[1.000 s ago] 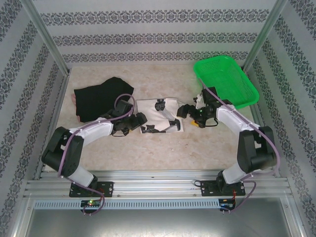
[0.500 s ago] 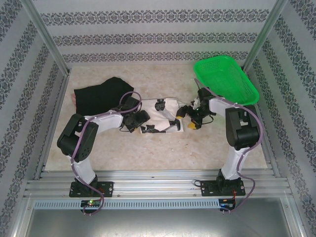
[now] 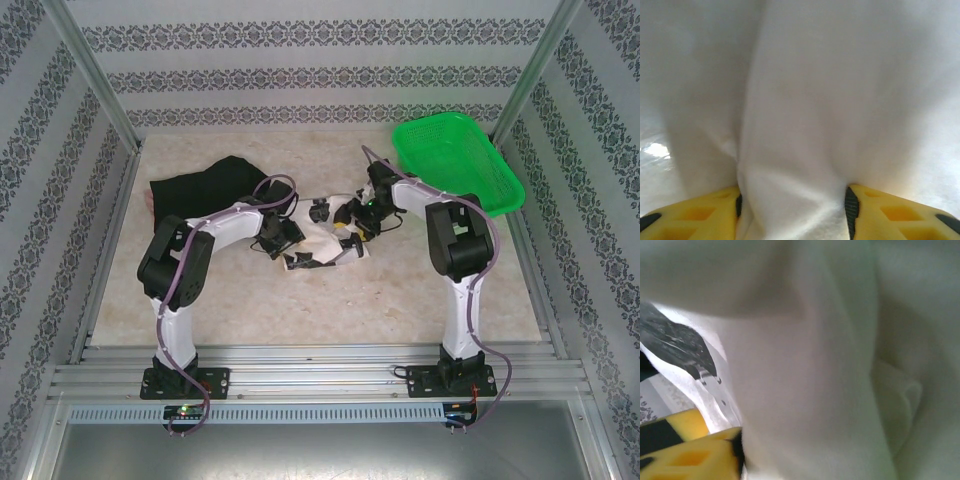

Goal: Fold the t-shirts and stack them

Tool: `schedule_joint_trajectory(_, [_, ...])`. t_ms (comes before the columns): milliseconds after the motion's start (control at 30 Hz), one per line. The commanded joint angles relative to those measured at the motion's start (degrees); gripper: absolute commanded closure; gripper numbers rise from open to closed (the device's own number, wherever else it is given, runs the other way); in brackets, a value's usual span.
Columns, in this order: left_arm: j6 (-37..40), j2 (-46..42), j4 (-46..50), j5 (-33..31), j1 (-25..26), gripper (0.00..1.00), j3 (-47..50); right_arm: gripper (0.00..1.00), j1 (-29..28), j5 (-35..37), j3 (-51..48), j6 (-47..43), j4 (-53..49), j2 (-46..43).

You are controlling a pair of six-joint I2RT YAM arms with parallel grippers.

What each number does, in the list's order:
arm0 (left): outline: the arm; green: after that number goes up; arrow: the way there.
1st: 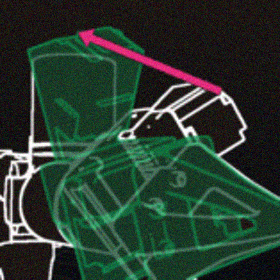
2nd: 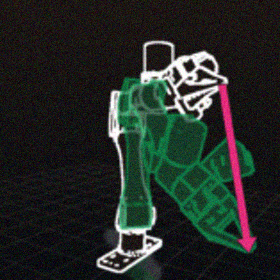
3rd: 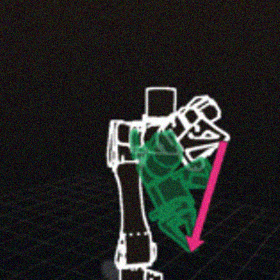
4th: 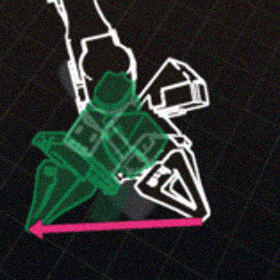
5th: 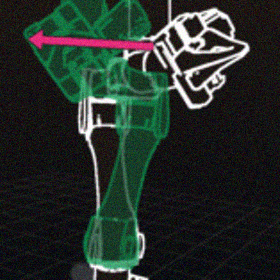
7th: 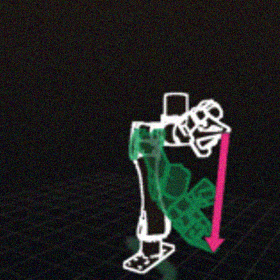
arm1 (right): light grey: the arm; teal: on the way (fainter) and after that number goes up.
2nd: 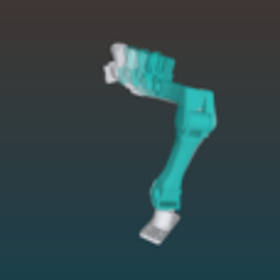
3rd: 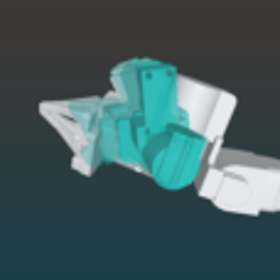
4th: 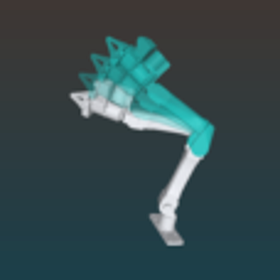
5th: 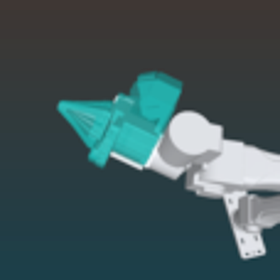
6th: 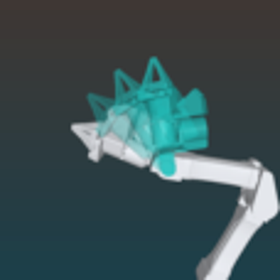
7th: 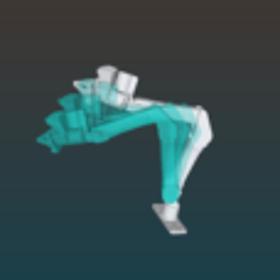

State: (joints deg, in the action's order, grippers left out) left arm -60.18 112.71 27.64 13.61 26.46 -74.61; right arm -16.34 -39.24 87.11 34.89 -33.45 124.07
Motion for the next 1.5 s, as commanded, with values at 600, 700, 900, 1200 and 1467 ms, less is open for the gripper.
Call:
schedule_joint_trajectory(600, [18.54,-21.54,-12.29,3.81,-12.02,1.0,0.08,1.0,-7.66,-2.86,0.88,9.87,21.8,-10.11])
schedule_joint_trajectory(700, [21.88,-25.34,-8.71,5.26,-17.47,1.0,0.35,1.0,-11.17,-2.71,10.69,11.34,22.42,-4.75])
schedule_joint_trajectory(900, [25.44,-31.11,-9.01,10.3,-28.67,1.0,6.83,1.0,-16.17,-2.5,33.06,15.46,21.49,9.41])
schedule_joint_trajectory(1200, [32.23,-31.26,-10.95,19.09,-41.18,1.0,5.76,1.0,-19.66,-3.4,65.8,22.97,19.48,29.98])
schedule_joint_trajectory(1467, [37.4,-28.29,-11.98,22.72,-44.19,1.0,0.52,1.0,-20.75,-3.21,67.38,28.88,29.14,33.83])
